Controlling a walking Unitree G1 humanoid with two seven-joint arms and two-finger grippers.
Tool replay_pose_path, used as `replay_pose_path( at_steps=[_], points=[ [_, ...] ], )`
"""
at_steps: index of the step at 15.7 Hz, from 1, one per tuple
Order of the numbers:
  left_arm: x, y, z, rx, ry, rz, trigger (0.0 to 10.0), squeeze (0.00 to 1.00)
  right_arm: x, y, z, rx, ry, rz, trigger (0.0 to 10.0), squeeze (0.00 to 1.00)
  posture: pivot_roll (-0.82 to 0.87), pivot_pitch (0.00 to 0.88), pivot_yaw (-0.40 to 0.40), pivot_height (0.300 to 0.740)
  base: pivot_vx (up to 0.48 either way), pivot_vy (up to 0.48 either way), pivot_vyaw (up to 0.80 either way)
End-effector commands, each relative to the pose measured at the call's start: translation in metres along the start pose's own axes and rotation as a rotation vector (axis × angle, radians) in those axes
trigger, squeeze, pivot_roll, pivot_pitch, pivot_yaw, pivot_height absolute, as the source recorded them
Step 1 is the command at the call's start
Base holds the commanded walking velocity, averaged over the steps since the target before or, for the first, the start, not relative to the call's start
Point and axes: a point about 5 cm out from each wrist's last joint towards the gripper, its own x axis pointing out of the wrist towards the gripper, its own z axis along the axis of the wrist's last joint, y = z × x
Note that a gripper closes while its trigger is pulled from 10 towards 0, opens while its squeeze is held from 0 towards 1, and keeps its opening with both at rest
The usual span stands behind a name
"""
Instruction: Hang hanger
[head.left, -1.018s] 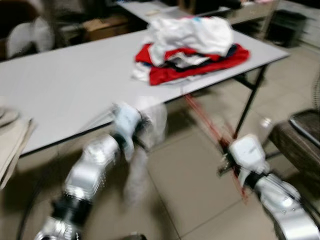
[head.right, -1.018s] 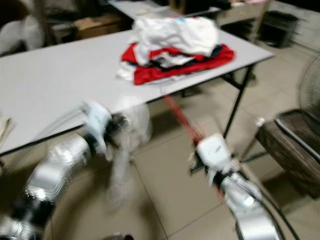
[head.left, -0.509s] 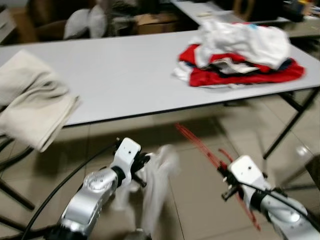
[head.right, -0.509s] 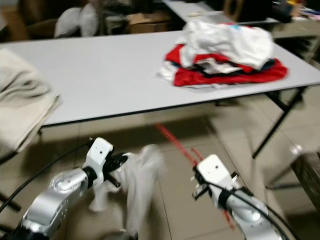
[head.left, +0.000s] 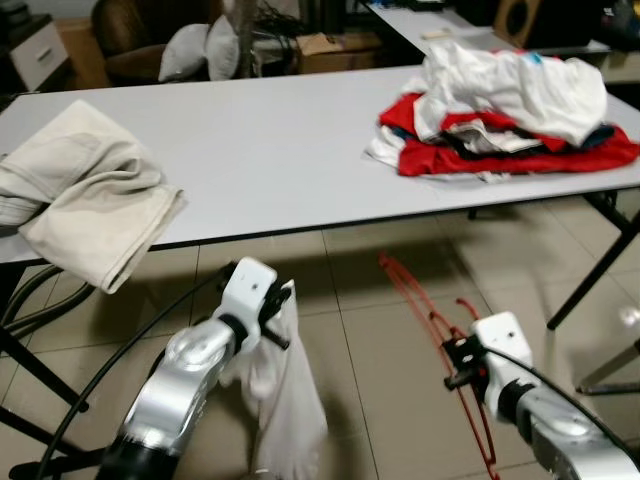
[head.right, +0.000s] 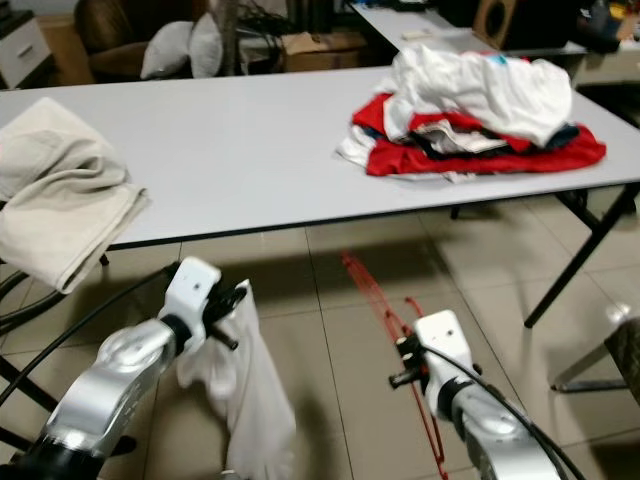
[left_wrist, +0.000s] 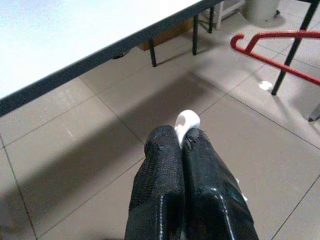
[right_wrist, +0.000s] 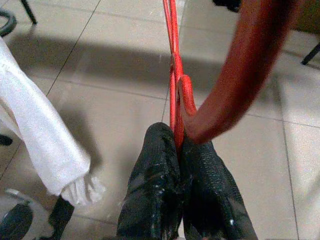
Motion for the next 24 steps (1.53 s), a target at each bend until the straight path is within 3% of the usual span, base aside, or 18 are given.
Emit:
replay_pose_path(
  at_steps=[1,5,6,7,8,9,11,13,16,19,20,21,24],
  points=[
    [0.002,0.005,0.003,0.027,-0.005,0.017,10.0,0.0,0.003,0.0,0.006,-0.007,-0.033,0.005,10.0,0.0,-0.12,0.0,0.035,0.74,0.0,0.0,0.0],
    [0.006,0.006,0.009,0.061,-0.048,-0.041,10.0,0.0,0.004,-0.001,0.007,-0.137,-0.054,0.071,10.0,0.0,-0.13,0.0,0.043,0.74,0.0,0.0,0.0],
    [0.007,0.004,0.013,0.068,-0.075,-0.076,0.3,0.0,0.003,-0.002,0.008,-0.166,-0.068,0.096,10.0,0.0,-0.13,0.0,0.039,0.74,0.0,0.0,0.0],
    [0.008,-0.001,0.023,0.091,-0.117,-0.181,0.0,0.0,-0.002,-0.005,0.011,-0.222,-0.095,0.157,10.0,0.0,-0.13,0.0,0.034,0.74,0.0,0.0,0.0],
    [0.009,-0.002,0.032,0.165,-0.128,-0.245,0.0,0.0,-0.014,-0.006,0.017,-0.301,-0.13,0.241,10.0,0.0,-0.12,0.0,0.037,0.74,0.0,0.0,0.0],
    [0.01,-0.002,0.035,0.201,-0.121,-0.276,0.0,0.0,-0.019,-0.006,0.019,-0.325,-0.132,0.27,10.0,0.0,-0.12,0.0,0.039,0.74,0.0,0.0,0.0],
    [0.008,0.005,0.044,0.347,-0.066,-0.408,0.0,0.0,-0.037,-0.012,0.025,-0.427,-0.131,0.394,10.0,0.0,-0.14,0.0,0.06,0.74,0.0,0.0,0.0],
    [0.009,0.02,0.054,0.45,-0.05,-0.443,0.0,0.0,-0.048,-0.014,0.033,-0.453,-0.125,0.494,10.0,0.0,-0.15,0.0,0.082,0.74,0.0,0.0,0.0],
    [0.012,0.038,0.076,0.559,-0.033,-0.475,0.0,0.0,-0.069,-0.03,0.045,-0.521,-0.061,0.622,10.0,0.0,-0.14,0.0,0.109,0.74,0.0,0.0,0.0],
    [0.009,0.045,0.085,0.627,-0.035,-0.527,0.0,0.0,-0.078,-0.05,0.05,-0.576,-0.01,0.607,10.0,0.0,-0.13,0.0,0.112,0.74,0.0,0.0,0.0],
    [0.004,0.049,0.087,0.649,-0.029,-0.613,0.0,0.0,-0.08,-0.061,0.054,-0.599,0.008,0.571,10.0,0.0,-0.12,0.0,0.103,0.74,0.0,0.0,0.0],
    [0.002,0.051,0.086,0.662,-0.007,-0.633,0.0,0.0,-0.081,-0.065,0.054,-0.606,0.019,0.566,10.0,0.0,-0.12,0.0,0.102,0.74,0.0,0.0,0.0],
    [-0.001,0.07,0.082,0.766,0.102,-0.612,0.0,0.0,-0.088,-0.075,0.061,-0.609,0.054,0.567,10.0,0.0,-0.11,0.0,0.102,0.74,0.0,0.0,0.0]
  ],
)
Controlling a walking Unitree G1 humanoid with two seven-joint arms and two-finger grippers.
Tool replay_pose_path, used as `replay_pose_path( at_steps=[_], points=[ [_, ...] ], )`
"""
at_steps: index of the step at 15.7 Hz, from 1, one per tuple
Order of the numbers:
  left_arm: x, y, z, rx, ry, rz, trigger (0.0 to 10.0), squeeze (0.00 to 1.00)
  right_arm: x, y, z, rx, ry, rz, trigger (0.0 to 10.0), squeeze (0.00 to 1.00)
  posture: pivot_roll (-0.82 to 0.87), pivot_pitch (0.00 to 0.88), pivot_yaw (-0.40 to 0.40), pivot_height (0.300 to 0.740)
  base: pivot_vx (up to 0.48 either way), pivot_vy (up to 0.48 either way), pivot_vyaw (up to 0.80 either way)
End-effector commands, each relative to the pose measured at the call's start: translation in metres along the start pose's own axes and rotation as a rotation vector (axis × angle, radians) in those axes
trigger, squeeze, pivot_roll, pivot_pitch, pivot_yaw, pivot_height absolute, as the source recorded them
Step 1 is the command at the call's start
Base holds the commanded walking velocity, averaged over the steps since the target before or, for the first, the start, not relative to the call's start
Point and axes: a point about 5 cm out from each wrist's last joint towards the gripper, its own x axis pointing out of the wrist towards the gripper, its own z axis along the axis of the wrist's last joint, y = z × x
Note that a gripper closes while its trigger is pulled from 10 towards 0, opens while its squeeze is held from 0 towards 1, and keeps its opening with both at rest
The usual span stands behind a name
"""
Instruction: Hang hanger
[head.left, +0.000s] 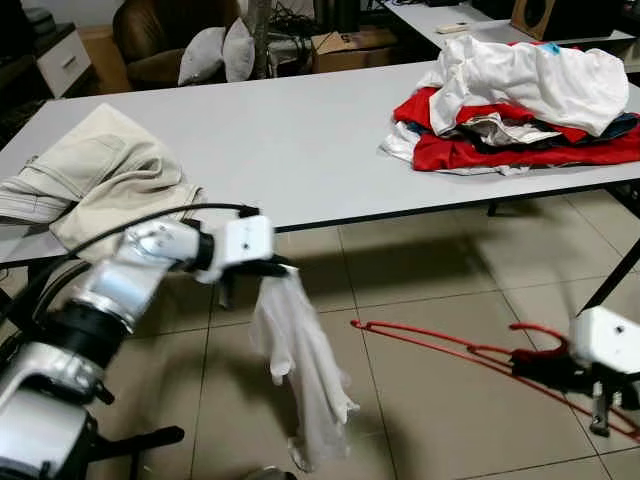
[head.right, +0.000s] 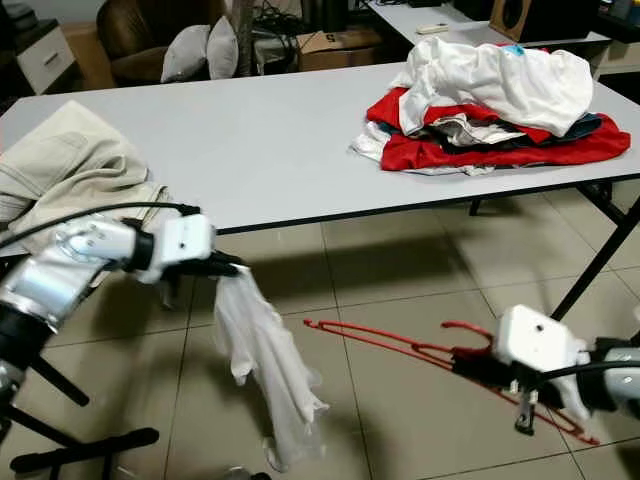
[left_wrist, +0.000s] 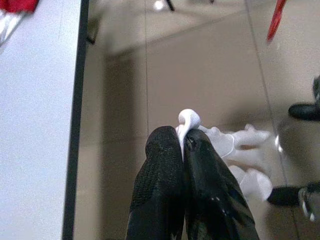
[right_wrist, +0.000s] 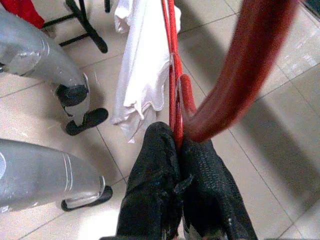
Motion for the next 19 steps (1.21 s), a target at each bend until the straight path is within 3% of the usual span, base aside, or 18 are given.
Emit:
replay_pose_path(
  at_steps=[1,3,4,5,7,8,9,12,16,19],
  points=[
    [-0.004,0.008,0.003,0.035,0.016,0.036,0.0,0.0,-0.001,-0.001,0.008,-0.013,-0.023,0.012,10.0,0.0,-0.1,0.0,0.107,0.74,0.0,0.0,0.0],
    [-0.003,0.018,0.013,0.014,-0.059,0.11,0.0,0.0,0.006,0.005,0.012,-0.004,-0.061,0.027,10.0,0.0,-0.1,0.0,0.113,0.74,0.0,0.0,0.0],
    [-0.002,0.015,0.024,0.012,-0.18,0.09,0.0,0.0,0.015,0.006,0.014,-0.016,-0.091,-0.024,10.0,0.0,-0.1,0.0,0.121,0.74,0.0,0.0,0.0],
    [-0.002,0.012,0.026,0.032,-0.201,0.048,0.0,0.0,0.019,0.003,0.014,-0.015,-0.1,-0.071,10.0,0.0,-0.09,0.0,0.126,0.74,0.0,0.0,0.0],
    [-0.006,0.008,0.019,0.12,-0.104,-0.025,0.0,0.0,0.017,-0.002,0.012,-0.011,-0.092,-0.114,10.0,0.0,-0.09,0.0,0.131,0.74,0.0,0.0,0.0],
    [-0.012,0.01,0.011,0.278,0.041,-0.052,0.0,0.0,0.009,-0.005,0.008,-0.022,-0.056,-0.133,10.0,0.0,-0.08,0.0,0.137,0.74,0.0,0.0,0.0],
    [-0.014,0.011,0.01,0.313,0.062,-0.062,0.0,0.0,0.007,-0.005,0.007,-0.026,-0.044,-0.135,10.0,0.0,-0.08,0.0,0.141,0.74,0.0,0.0,0.0],
    [-0.016,0.005,0.019,0.362,0.003,-0.189,0.0,0.0,0.007,-0.004,0.003,-0.036,-0.031,-0.117,10.0,0.0,-0.08,0.0,0.154,0.74,0.0,0.0,0.0],
    [-0.009,0.007,0.029,0.442,-0.048,-0.231,0.0,0.0,0.025,0.002,0.009,-0.061,-0.072,-0.073,10.0,0.0,-0.05,0.0,0.187,0.74,0.0,0.0,0.0],
    [0.003,-0.013,0.033,0.509,-0.074,-0.425,0.0,0.0,0.036,-0.005,0.003,-0.123,-0.021,-0.098,10.0,0.0,-0.02,0.037,0.199,0.74,0.0,0.0,0.0]
  ],
)
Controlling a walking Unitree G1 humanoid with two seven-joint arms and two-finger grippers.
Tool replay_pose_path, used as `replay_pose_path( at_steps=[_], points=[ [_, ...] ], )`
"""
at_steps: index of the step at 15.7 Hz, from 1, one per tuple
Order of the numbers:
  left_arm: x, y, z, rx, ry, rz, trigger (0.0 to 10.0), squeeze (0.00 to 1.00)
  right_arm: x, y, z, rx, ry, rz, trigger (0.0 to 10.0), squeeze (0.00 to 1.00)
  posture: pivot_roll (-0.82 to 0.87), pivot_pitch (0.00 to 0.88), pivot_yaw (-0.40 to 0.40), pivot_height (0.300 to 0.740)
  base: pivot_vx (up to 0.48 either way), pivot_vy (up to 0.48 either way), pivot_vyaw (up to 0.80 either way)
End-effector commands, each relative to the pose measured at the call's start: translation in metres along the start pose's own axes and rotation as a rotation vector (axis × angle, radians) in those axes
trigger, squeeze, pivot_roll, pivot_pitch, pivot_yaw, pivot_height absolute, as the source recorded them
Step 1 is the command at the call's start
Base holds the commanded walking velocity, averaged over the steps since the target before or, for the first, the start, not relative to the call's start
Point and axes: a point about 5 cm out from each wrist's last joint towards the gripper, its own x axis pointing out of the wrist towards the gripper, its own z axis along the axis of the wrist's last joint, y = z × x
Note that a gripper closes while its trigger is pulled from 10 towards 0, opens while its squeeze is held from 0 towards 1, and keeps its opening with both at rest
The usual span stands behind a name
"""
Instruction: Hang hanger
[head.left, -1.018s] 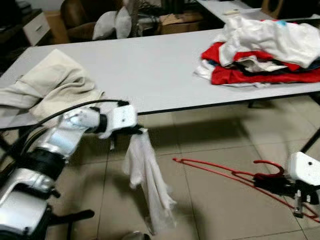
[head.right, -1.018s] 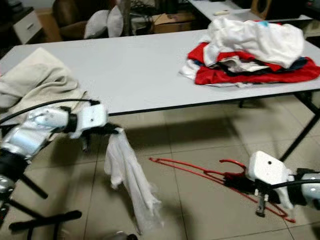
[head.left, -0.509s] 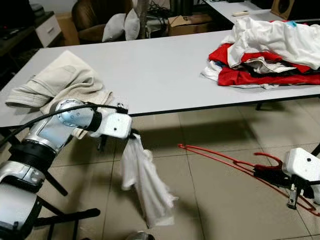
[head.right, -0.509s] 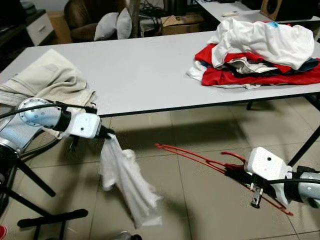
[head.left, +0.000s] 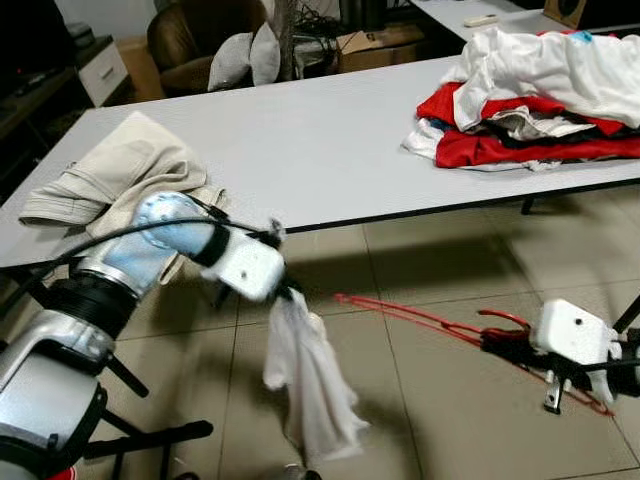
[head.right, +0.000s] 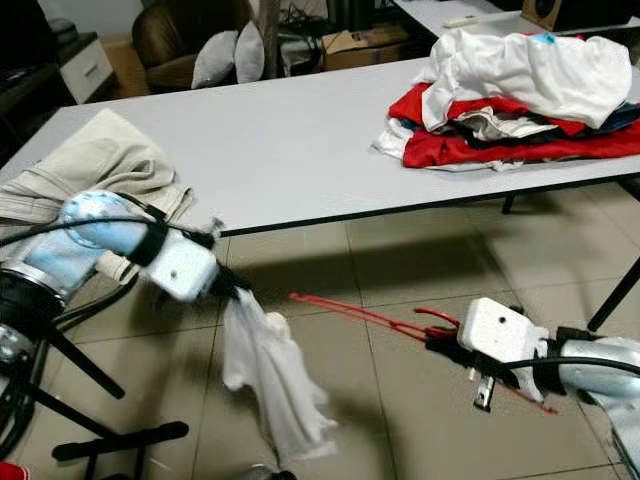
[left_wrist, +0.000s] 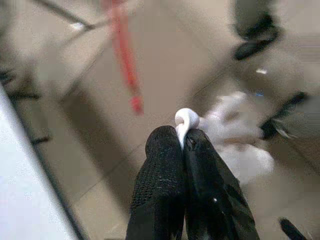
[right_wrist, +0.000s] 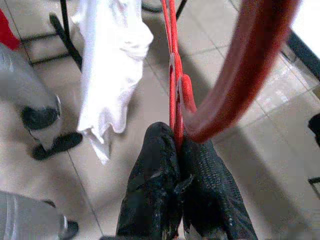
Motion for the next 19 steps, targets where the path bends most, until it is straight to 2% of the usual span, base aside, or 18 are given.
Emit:
replay_pose_path(
  at_steps=[1,3,6,8,10,15,18,19],
  points=[
    [0.008,-0.01,0.001,0.013,-0.017,-0.073,0.0,0.0,0.003,0.004,-0.001,-0.023,0.009,0.033,10.0,0.0,-0.01,0.044,0.201,0.74,0.0,0.0,0.0],
    [0.015,-0.008,-0.002,0.017,-0.018,-0.071,0.0,0.0,0.005,0.011,0.0,-0.026,0.006,0.096,10.0,0.0,-0.01,0.055,0.201,0.74,0.0,0.0,0.0],
    [0.014,0.001,0.0,0.03,-0.024,-0.023,0.0,0.0,0.012,0.019,0.003,-0.053,0.005,0.189,10.0,0.0,-0.02,0.053,0.193,0.74,0.0,0.0,0.0],
    [0.013,0.003,0.004,0.04,-0.04,-0.006,0.0,0.0,0.021,0.018,-0.004,-0.111,0.059,0.214,10.0,0.0,-0.01,0.045,0.184,0.74,0.0,0.0,0.0],
    [0.011,0.004,0.008,0.06,-0.064,0.013,0.0,0.0,0.027,0.014,-0.008,-0.146,0.102,0.196,10.0,0.0,-0.01,0.04,0.179,0.74,0.0,0.0,0.0],
    [0.007,0.004,0.024,0.107,-0.121,0.056,0.0,0.0,0.034,0.004,-0.012,-0.148,0.16,0.136,10.0,0.0,0.0,0.038,0.187,0.74,0.0,0.0,0.0],
    [0.004,0.008,0.032,0.124,-0.155,0.102,0.0,0.0,0.04,0.009,-0.017,-0.138,0.199,0.152,10.0,0.0,0.01,0.043,0.192,0.74,0.0,0.0,0.0],
    [0.002,0.011,0.034,0.134,-0.164,0.134,0.0,0.0,0.043,0.016,-0.018,-0.129,0.198,0.177,10.0,0.0,0.01,0.049,0.195,0.74,0.0,0.0,0.0]
  ],
)
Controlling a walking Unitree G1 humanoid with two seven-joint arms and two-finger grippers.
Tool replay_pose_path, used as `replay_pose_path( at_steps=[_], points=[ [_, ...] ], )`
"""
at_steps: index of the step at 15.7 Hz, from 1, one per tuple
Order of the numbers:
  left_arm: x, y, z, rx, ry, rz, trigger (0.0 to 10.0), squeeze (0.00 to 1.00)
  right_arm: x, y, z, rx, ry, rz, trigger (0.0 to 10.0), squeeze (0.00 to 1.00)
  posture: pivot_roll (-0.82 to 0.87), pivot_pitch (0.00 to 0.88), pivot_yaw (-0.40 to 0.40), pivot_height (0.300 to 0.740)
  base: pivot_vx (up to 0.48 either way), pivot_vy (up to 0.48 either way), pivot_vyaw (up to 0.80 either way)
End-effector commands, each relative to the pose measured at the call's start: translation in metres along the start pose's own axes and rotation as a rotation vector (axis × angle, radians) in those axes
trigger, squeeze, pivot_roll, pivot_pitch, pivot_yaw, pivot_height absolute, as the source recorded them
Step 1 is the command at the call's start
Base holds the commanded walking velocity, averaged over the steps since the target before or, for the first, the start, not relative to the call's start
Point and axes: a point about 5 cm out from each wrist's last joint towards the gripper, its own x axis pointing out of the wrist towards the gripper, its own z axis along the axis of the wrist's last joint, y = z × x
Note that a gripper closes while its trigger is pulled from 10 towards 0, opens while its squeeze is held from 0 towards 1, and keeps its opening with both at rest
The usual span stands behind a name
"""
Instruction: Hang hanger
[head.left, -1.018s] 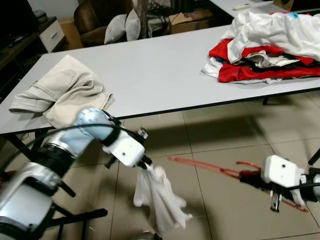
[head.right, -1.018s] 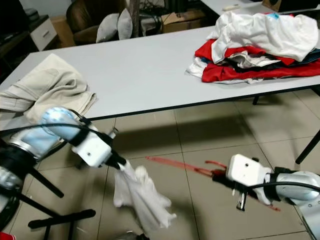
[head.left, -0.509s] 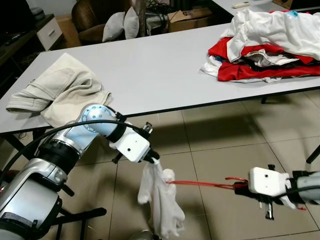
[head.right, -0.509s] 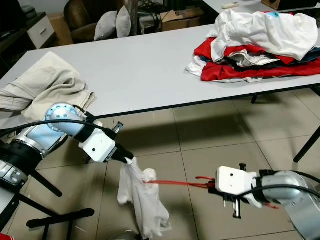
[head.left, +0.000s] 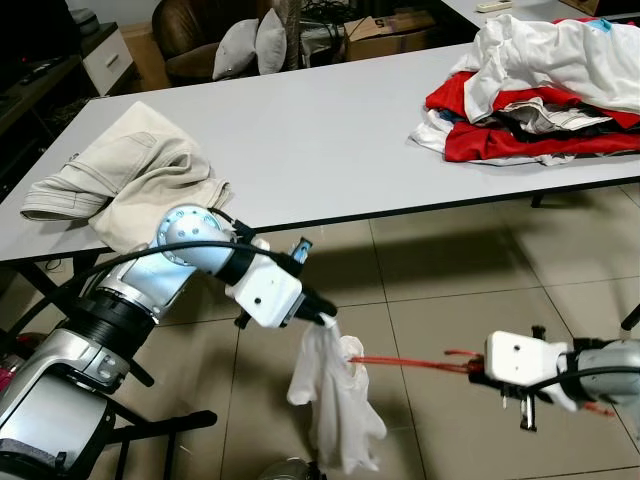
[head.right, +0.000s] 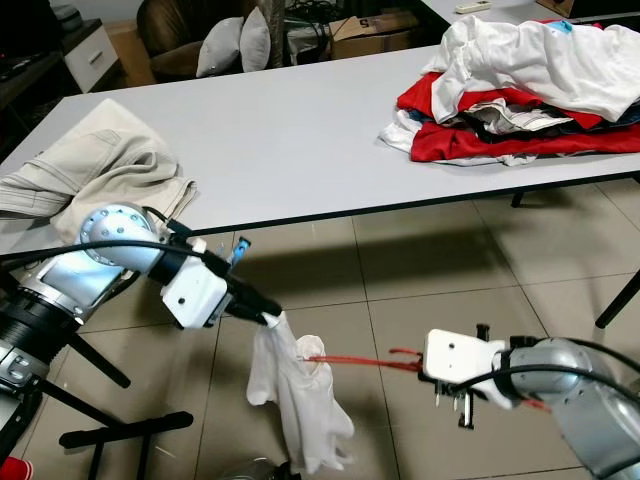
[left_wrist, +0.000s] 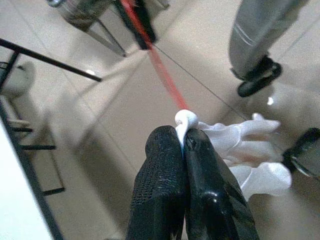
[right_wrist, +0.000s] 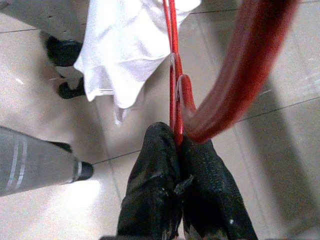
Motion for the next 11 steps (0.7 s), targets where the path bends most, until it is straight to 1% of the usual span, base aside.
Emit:
replay_pose_path(
  at_steps=[1,2,3,7,8,10,11],
  points=[
    [-0.01,0.007,0.005,0.019,-0.006,0.073,0.0,0.0,0.005,0.005,0.005,-0.012,-0.011,0.014,10.0,0.0,0.02,0.054,0.193,0.74,0.0,0.0,0.0],
    [-0.012,0.008,0.007,0.021,-0.006,0.078,0.0,0.0,0.008,0.007,0.006,-0.015,-0.013,0.017,10.0,0.0,0.02,0.056,0.192,0.74,0.0,0.0,0.0],
    [-0.013,0.007,0.008,0.021,-0.004,0.071,0.0,0.0,0.009,0.005,0.006,-0.017,-0.018,0.003,10.0,0.0,0.03,0.058,0.191,0.74,0.0,0.0,0.0],
    [-0.015,0.003,0.009,0.009,0.011,0.046,0.0,0.0,-0.002,-0.01,0.012,-0.041,-0.029,-0.061,10.0,0.0,0.04,0.058,0.182,0.74,0.0,0.0,0.0],
    [-0.015,0.003,0.01,0.01,0.013,0.049,0.0,0.0,-0.005,-0.014,0.013,-0.05,-0.037,-0.06,10.0,0.0,0.04,0.059,0.18,0.74,0.0,0.0,0.0],
    [-0.012,0.002,0.012,0.017,0.004,0.044,0.0,0.0,-0.004,-0.02,0.015,-0.09,-0.046,-0.017,10.0,0.0,0.05,0.058,0.175,0.74,0.0,0.0,0.0],
    [-0.012,0.002,0.013,0.017,0.004,0.043,0.0,0.0,-0.003,-0.02,0.016,-0.098,-0.047,-0.009,10.0,0.0,0.05,0.058,0.175,0.74,0.0,0.0,0.0]
  ],
)
